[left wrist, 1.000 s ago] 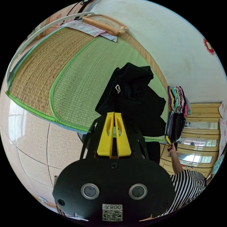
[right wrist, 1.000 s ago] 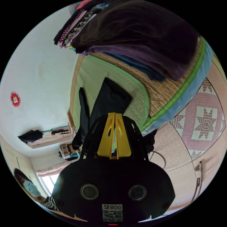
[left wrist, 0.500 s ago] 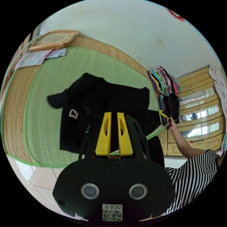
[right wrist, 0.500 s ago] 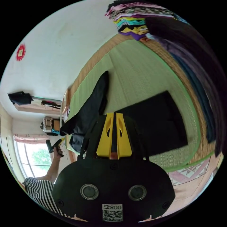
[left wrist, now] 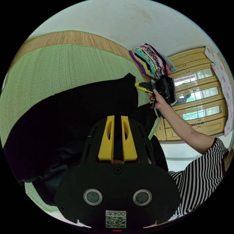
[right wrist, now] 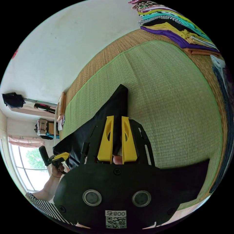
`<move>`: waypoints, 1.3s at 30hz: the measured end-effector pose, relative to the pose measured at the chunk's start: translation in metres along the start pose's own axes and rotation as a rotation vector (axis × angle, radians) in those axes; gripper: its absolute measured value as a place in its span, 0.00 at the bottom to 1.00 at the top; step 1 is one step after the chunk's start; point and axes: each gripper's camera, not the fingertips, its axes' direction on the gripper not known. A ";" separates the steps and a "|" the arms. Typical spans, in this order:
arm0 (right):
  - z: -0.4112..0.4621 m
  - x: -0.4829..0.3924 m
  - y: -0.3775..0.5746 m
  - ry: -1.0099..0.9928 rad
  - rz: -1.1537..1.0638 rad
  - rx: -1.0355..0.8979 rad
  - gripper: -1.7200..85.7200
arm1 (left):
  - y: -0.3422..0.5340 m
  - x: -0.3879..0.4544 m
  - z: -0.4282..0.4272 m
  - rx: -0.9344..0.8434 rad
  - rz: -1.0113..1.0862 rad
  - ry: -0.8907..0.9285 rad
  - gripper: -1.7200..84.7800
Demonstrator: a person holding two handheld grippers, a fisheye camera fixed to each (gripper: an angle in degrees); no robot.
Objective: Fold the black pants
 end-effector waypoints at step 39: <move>0.047 -0.204 0.023 0.046 -0.551 -0.046 0.09 | -0.111 0.094 0.055 0.006 0.062 -0.408 0.10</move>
